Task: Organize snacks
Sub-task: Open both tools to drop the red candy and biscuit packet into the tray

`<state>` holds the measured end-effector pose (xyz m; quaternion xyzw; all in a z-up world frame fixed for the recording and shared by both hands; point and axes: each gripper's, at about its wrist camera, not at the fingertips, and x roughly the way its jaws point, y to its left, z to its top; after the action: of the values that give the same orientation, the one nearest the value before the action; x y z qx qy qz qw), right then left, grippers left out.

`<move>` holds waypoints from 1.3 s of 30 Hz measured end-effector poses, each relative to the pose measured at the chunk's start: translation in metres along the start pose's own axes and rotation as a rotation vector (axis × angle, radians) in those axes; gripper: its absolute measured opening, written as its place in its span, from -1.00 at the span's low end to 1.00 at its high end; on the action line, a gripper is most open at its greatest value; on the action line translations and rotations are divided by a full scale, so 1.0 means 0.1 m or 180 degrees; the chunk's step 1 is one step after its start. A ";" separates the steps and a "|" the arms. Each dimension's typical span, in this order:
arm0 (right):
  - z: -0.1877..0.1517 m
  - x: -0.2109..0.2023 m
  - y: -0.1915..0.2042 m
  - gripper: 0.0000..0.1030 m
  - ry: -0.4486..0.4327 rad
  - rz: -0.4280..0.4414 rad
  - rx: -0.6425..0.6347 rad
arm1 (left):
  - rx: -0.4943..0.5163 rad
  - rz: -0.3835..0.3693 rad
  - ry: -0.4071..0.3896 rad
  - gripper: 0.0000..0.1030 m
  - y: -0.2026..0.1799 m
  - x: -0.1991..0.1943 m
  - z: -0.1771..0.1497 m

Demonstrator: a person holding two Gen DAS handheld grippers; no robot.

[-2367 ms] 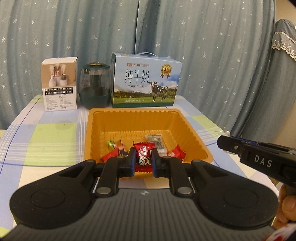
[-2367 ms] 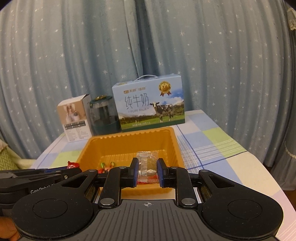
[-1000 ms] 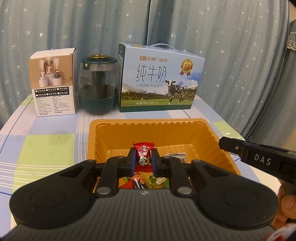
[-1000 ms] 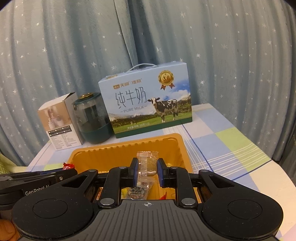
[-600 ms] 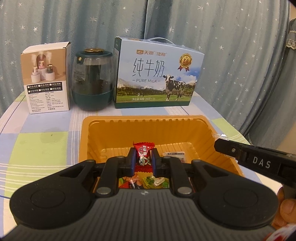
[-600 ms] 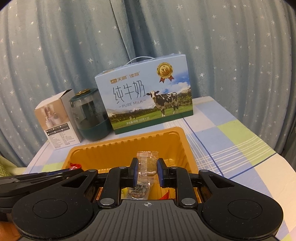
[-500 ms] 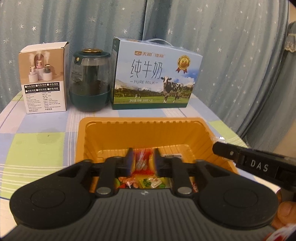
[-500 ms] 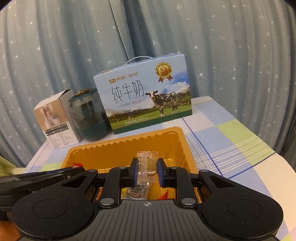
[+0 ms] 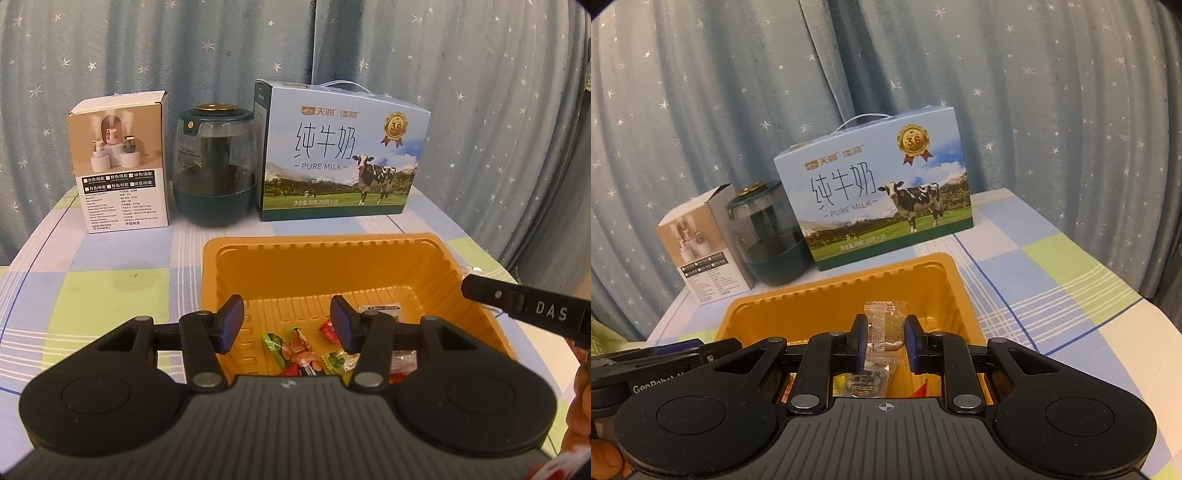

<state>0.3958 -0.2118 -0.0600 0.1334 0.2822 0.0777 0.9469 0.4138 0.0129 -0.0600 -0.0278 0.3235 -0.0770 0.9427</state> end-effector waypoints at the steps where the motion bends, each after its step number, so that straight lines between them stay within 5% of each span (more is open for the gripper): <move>1: 0.00 0.00 0.00 -0.58 -0.0001 0.0002 0.0002 | 0.0016 -0.0002 0.0005 -0.07 -0.01 0.00 0.00; 19: -0.01 0.03 0.01 -0.58 0.0012 0.0120 0.0007 | 0.0074 0.0013 0.0026 0.00 -0.04 0.01 -0.03; 26: 0.03 0.04 -0.09 -0.56 -0.0045 0.0422 0.0339 | 0.0057 -0.0014 0.0050 0.00 -0.01 0.01 -0.05; 29: 0.05 0.01 -0.13 -0.02 -0.0116 0.0364 0.0399 | 0.0057 -0.0003 0.0055 0.00 0.00 0.01 -0.06; 39: 0.03 -0.01 -0.16 0.02 -0.0070 0.0277 0.0373 | 0.0096 0.0027 0.0035 0.36 -0.03 0.00 -0.07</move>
<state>0.3980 -0.2279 -0.0617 0.2015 0.2698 0.1007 0.9362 0.4095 0.0098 -0.0653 -0.0117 0.3276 -0.0780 0.9415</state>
